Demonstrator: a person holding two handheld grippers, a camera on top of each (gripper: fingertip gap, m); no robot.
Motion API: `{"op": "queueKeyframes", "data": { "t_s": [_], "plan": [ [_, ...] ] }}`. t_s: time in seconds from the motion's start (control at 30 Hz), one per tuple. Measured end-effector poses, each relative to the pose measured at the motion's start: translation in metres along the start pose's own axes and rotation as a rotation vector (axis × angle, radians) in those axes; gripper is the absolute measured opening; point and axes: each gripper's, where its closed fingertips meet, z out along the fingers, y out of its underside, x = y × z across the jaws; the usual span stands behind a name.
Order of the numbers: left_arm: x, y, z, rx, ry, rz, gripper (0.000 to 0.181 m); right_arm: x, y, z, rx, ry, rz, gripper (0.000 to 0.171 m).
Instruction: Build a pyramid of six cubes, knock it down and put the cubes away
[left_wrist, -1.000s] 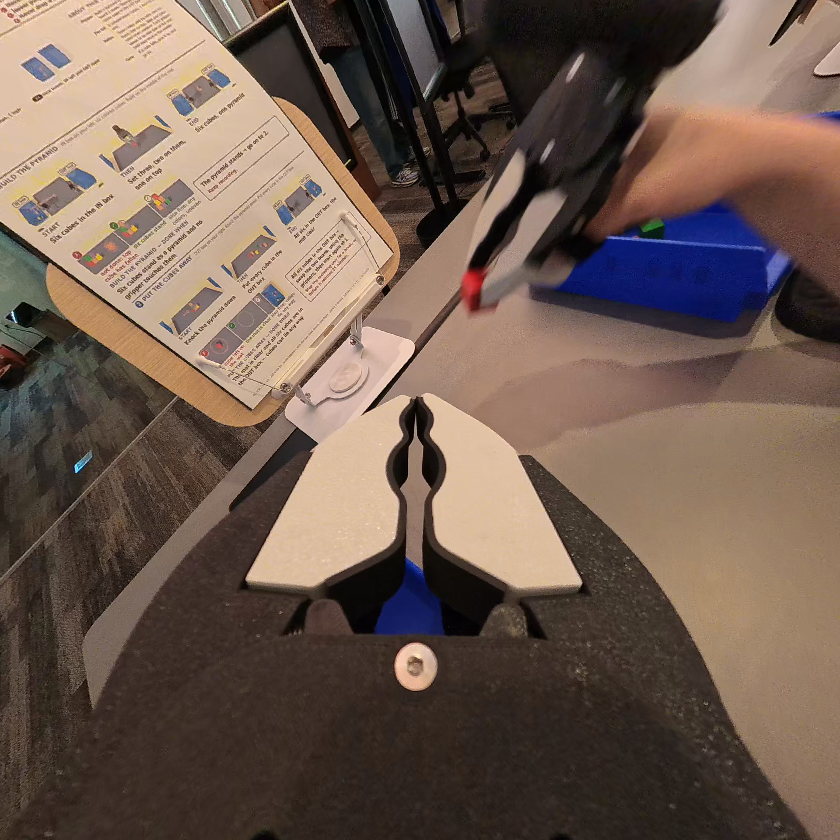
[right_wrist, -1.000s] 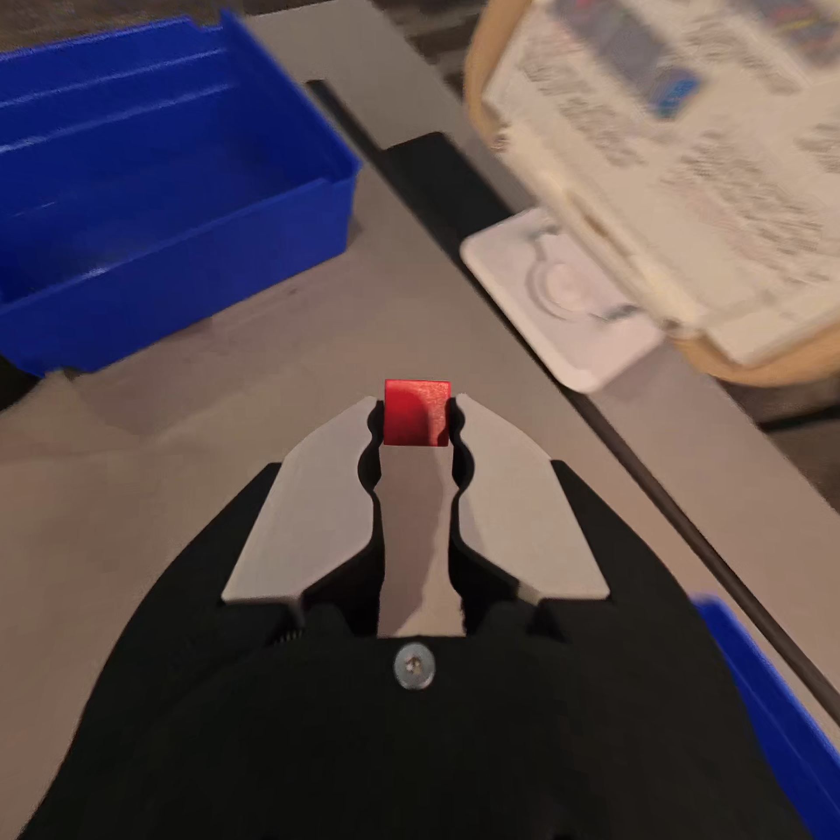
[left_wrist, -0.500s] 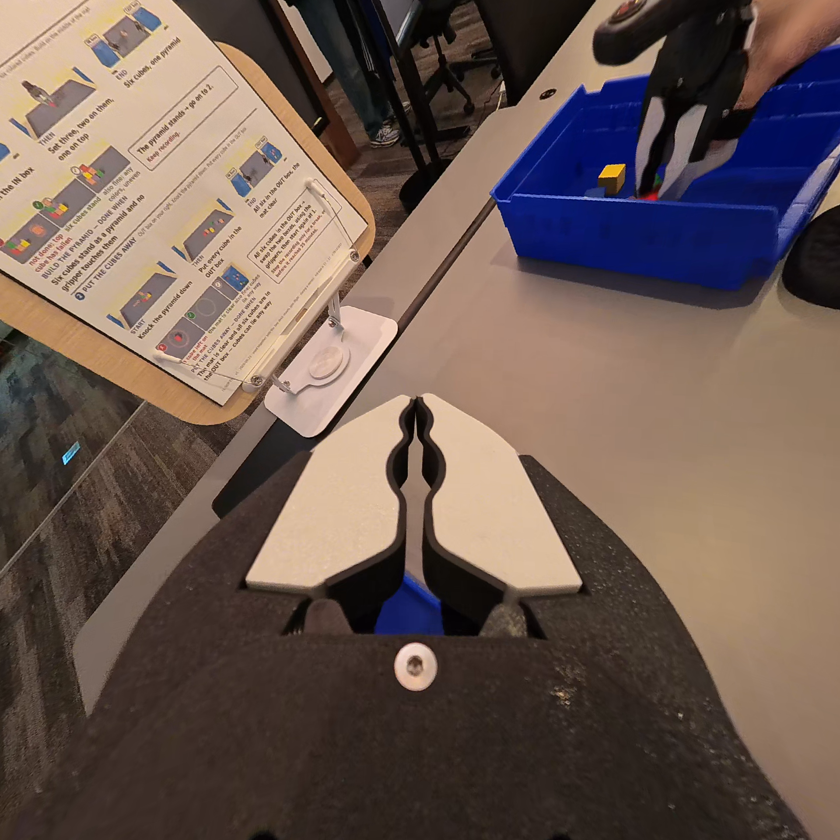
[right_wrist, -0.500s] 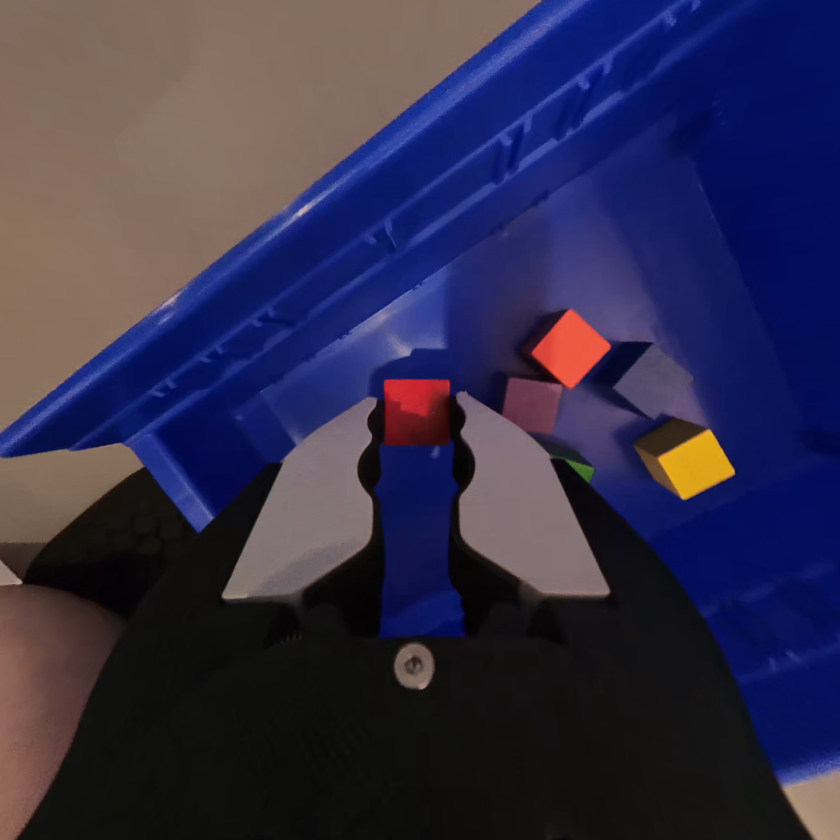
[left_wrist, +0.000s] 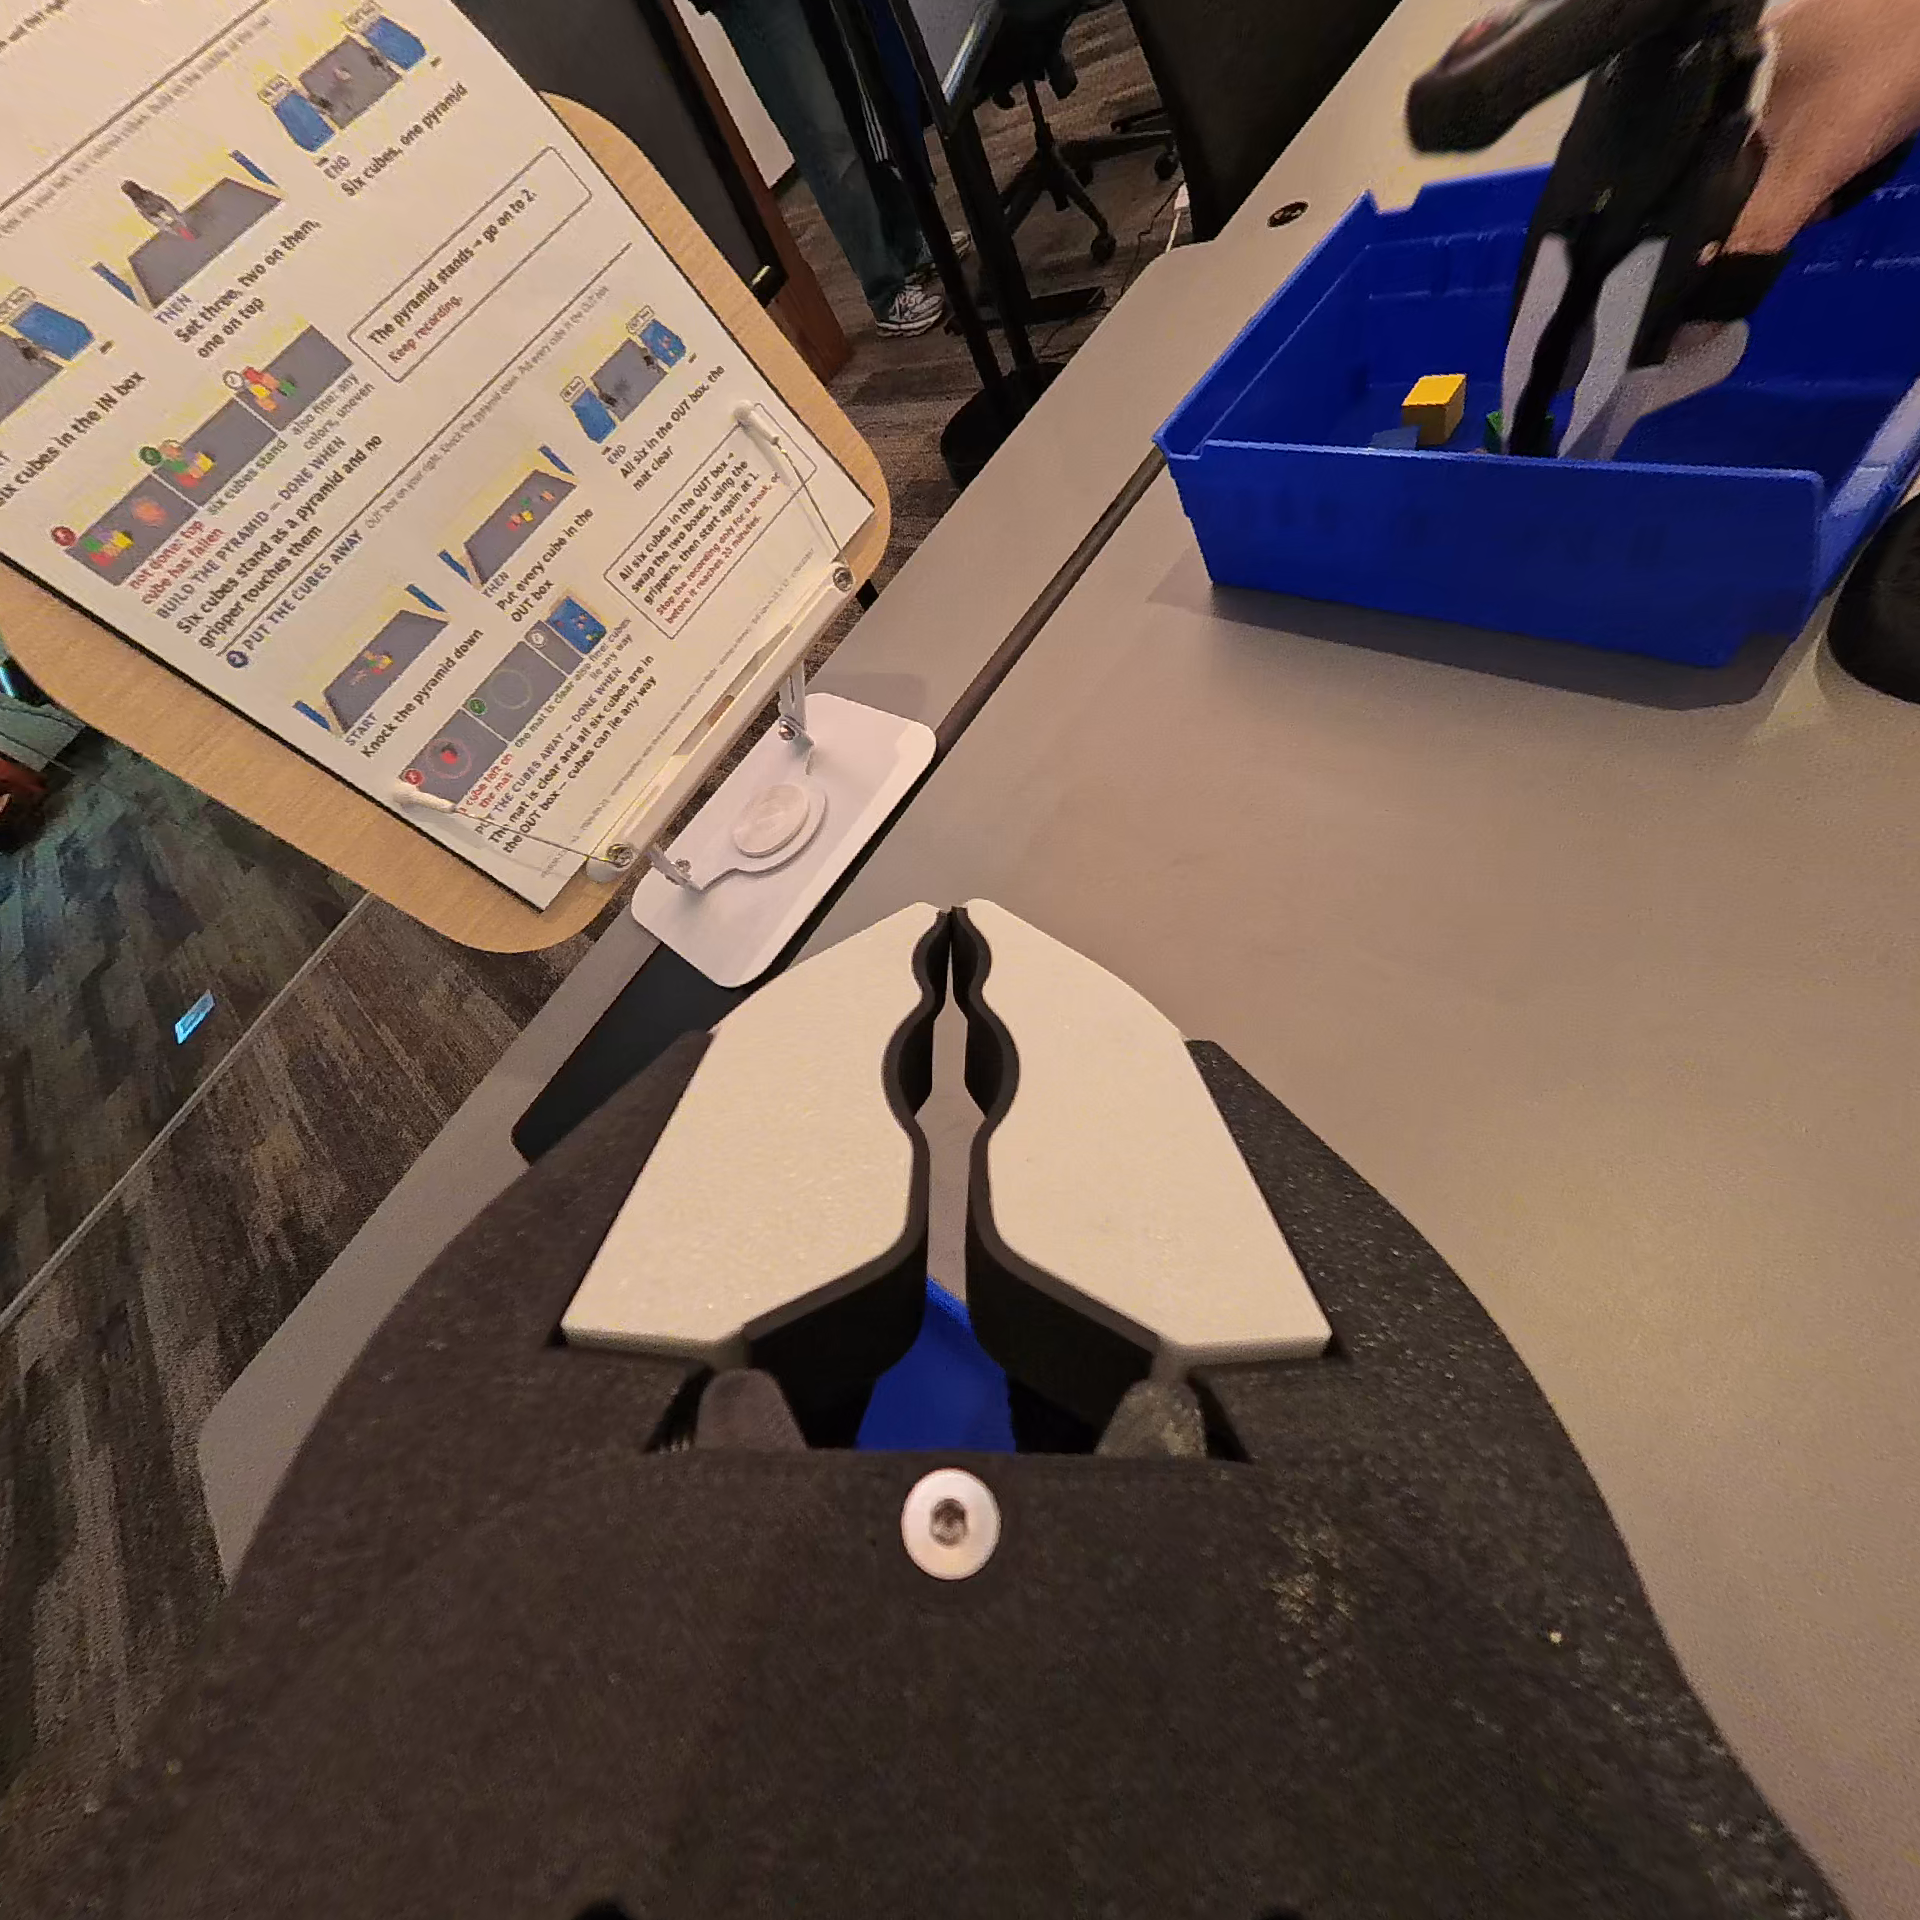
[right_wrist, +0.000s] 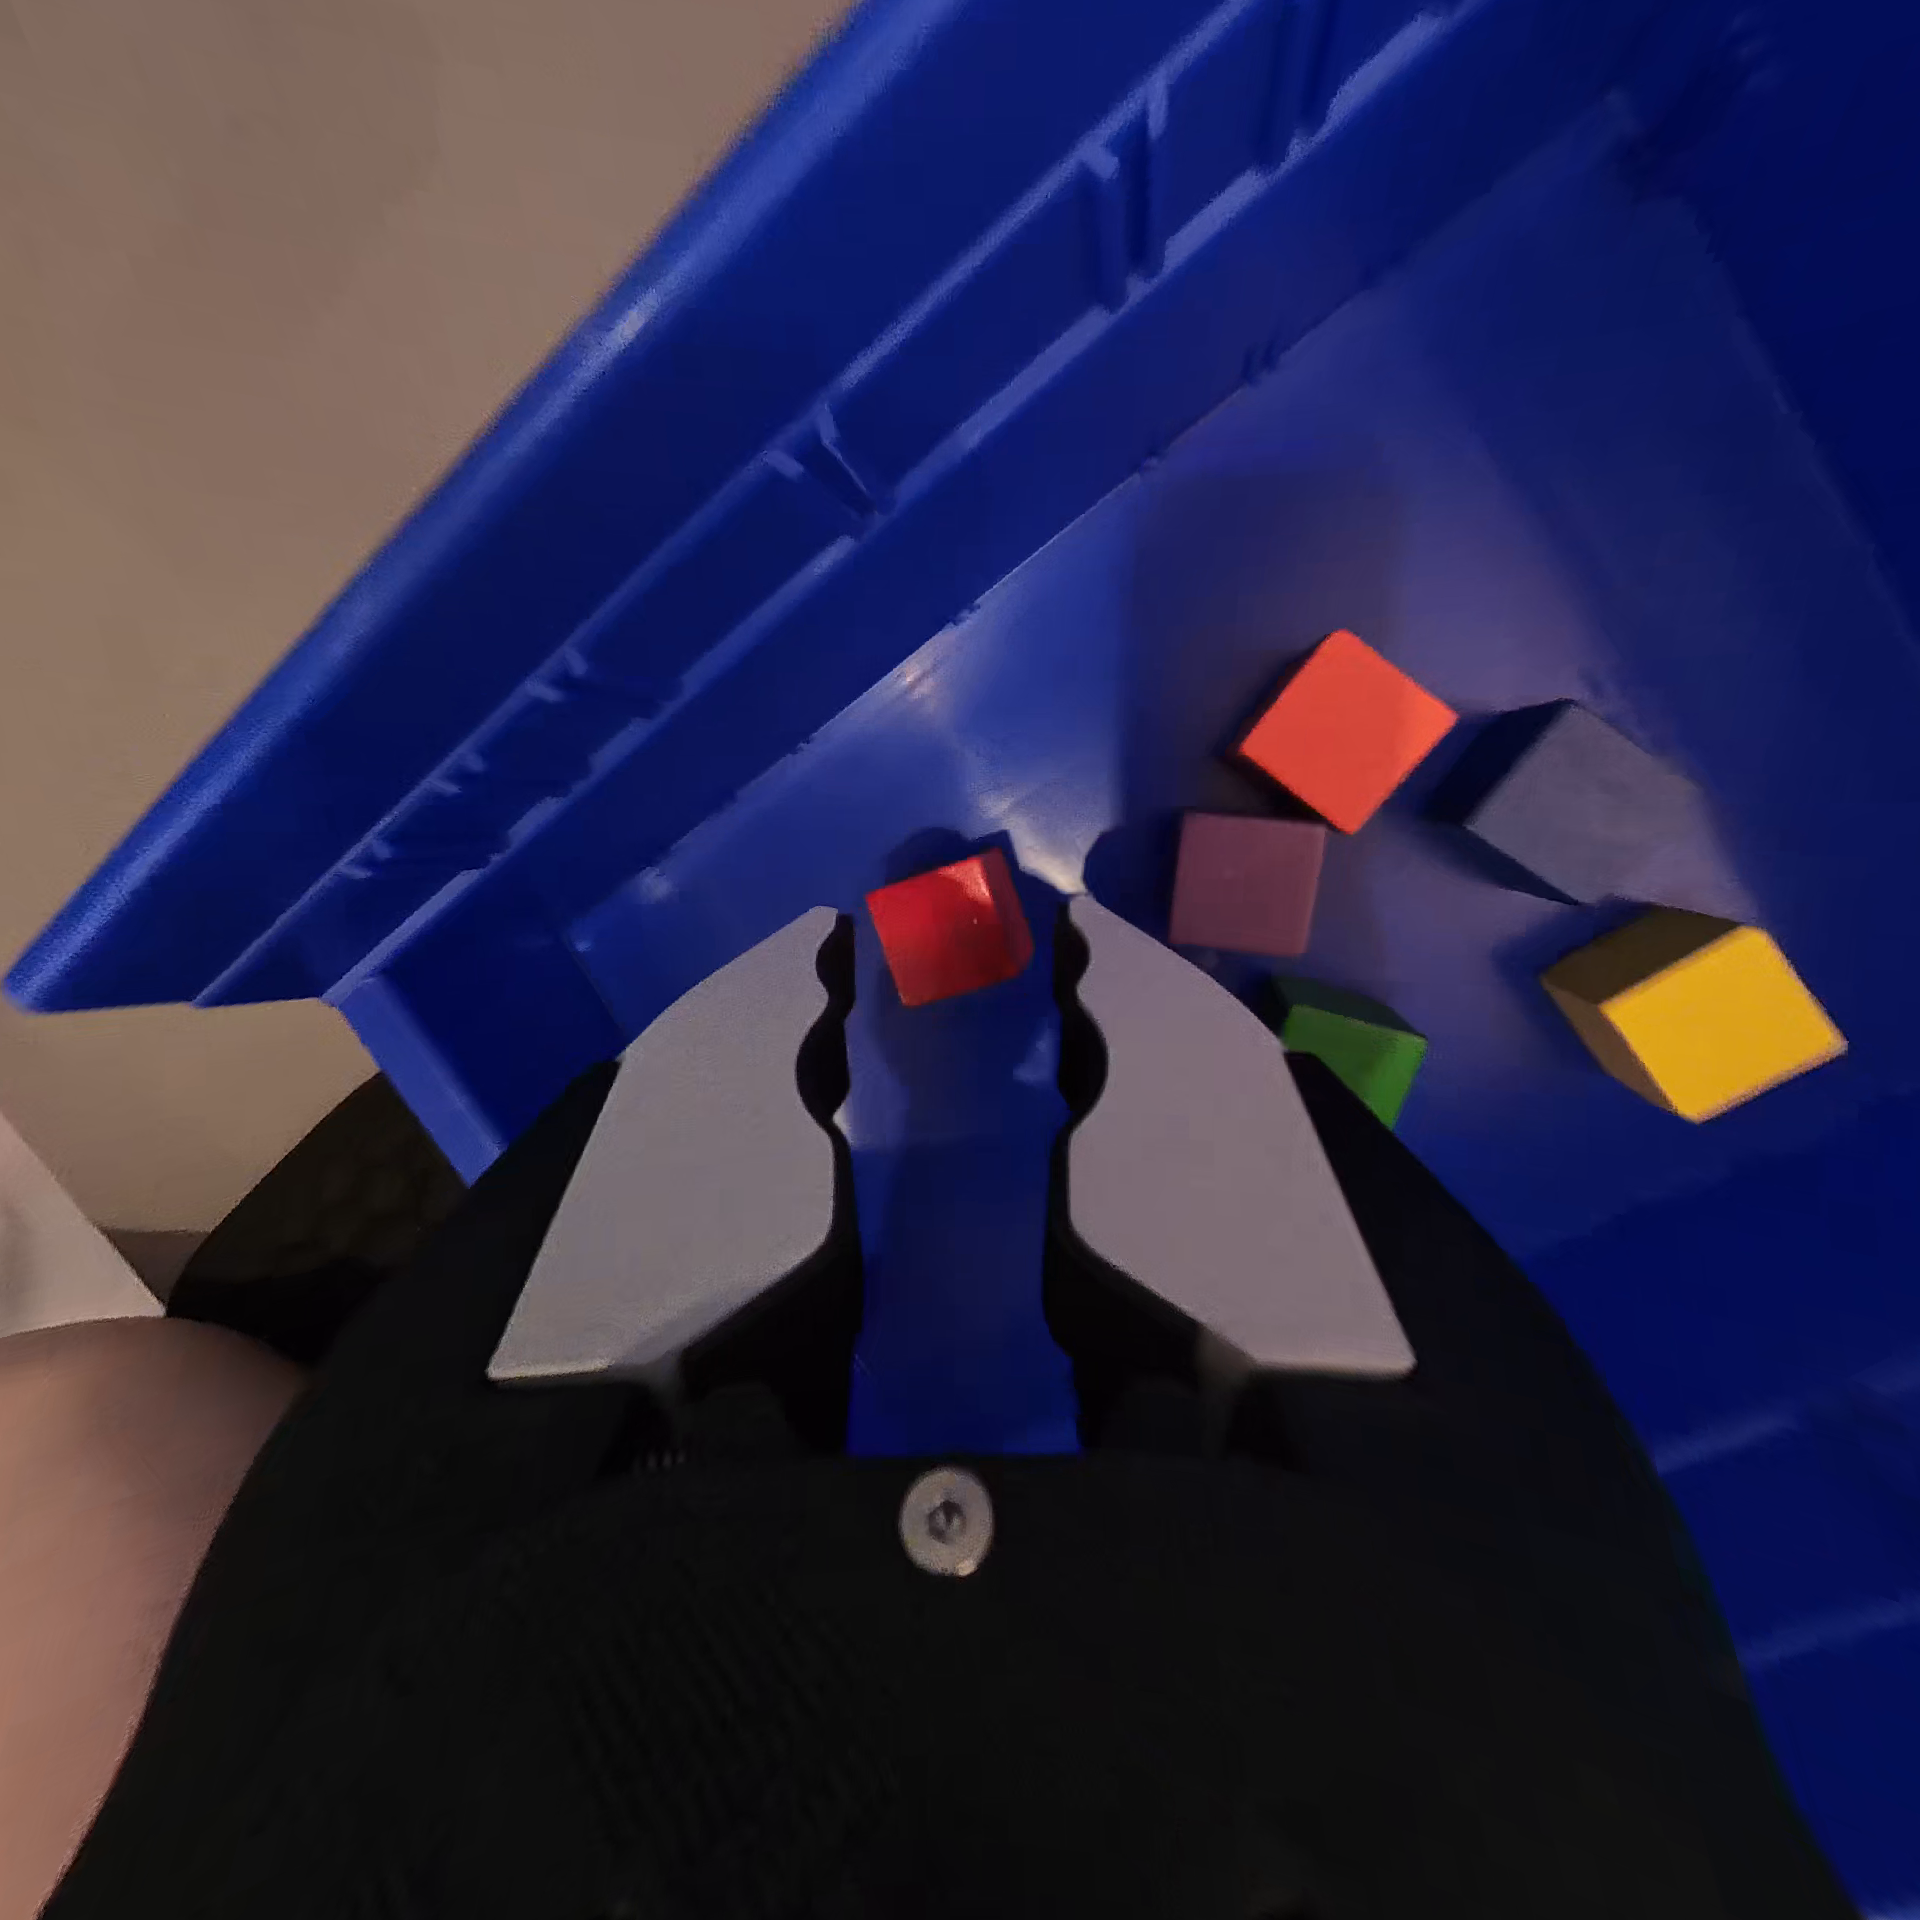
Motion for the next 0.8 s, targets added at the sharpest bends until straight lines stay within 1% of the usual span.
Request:
{"op": "queueKeyframes", "data": {
  "t_s": [0.07, 0.13, 0.17, 0.23, 0.3, 0.37, 0.43, 0.5, 0.57, 0.63, 0.7, 0.77, 0.8],
  "plan": [
    [-0.005, 0.001, -0.005, 0.001, -0.014, -0.005, 0.000, 0.004, -0.008, -0.026, 0.094, 0.090, -0.011, 0.040],
    [-0.014, 0.006, -0.012, -0.006, -0.039, -0.019, 0.000, 0.025, -0.015, -0.066, 0.212, 0.290, 0.030, 0.039],
    [-0.022, 0.010, -0.017, -0.015, -0.063, -0.031, 0.000, 0.039, -0.014, -0.089, 0.274, 0.400, 0.103, 0.037],
    [-0.044, 0.027, -0.029, -0.075, -0.143, -0.063, 0.000, 0.067, 0.001, -0.131, 0.380, 0.578, 0.335, 0.036],
    [-0.073, 0.056, -0.048, -0.188, -0.266, -0.113, 0.000, 0.082, 0.021, -0.149, 0.447, 0.635, 0.501, 0.040],
    [-0.103, 0.087, -0.070, -0.283, -0.397, -0.190, 0.000, 0.093, 0.041, -0.145, 0.416, 0.648, 0.571, 0.044],
    [-0.122, 0.118, -0.088, -0.355, -0.467, -0.306, 0.000, 0.102, 0.065, -0.130, 0.314, 0.644, 0.651, 0.051],
    [-0.135, 0.151, -0.101, -0.435, -0.508, -0.419, 0.014, 0.107, 0.078, -0.117, 0.257, 0.619, 0.707, 0.053],
    [-0.149, 0.182, -0.112, -0.510, -0.569, -0.498, 0.024, 0.108, 0.082, -0.103, 0.231, 0.562, 0.751, 0.052],
    [-0.157, 0.207, -0.117, -0.559, -0.602, -0.581, 0.047, 0.104, 0.083, -0.089, 0.207, 0.481, 0.795, 0.044],
    [-0.157, 0.225, -0.113, -0.593, -0.570, -0.639, 0.050, 0.104, 0.087, -0.080, 0.171, 0.451, 0.828, 0.036],
    [-0.155, 0.239, -0.106, -0.618, -0.530, -0.677, 0.050, 0.102, 0.083, -0.074, 0.175, 0.407, 0.834, 0.024],
    [-0.153, 0.245, -0.102, -0.635, -0.508, -0.699, 0.050, 0.102, 0.082, -0.072, 0.166, 0.406, 0.837, 0.023]
  ]
}}
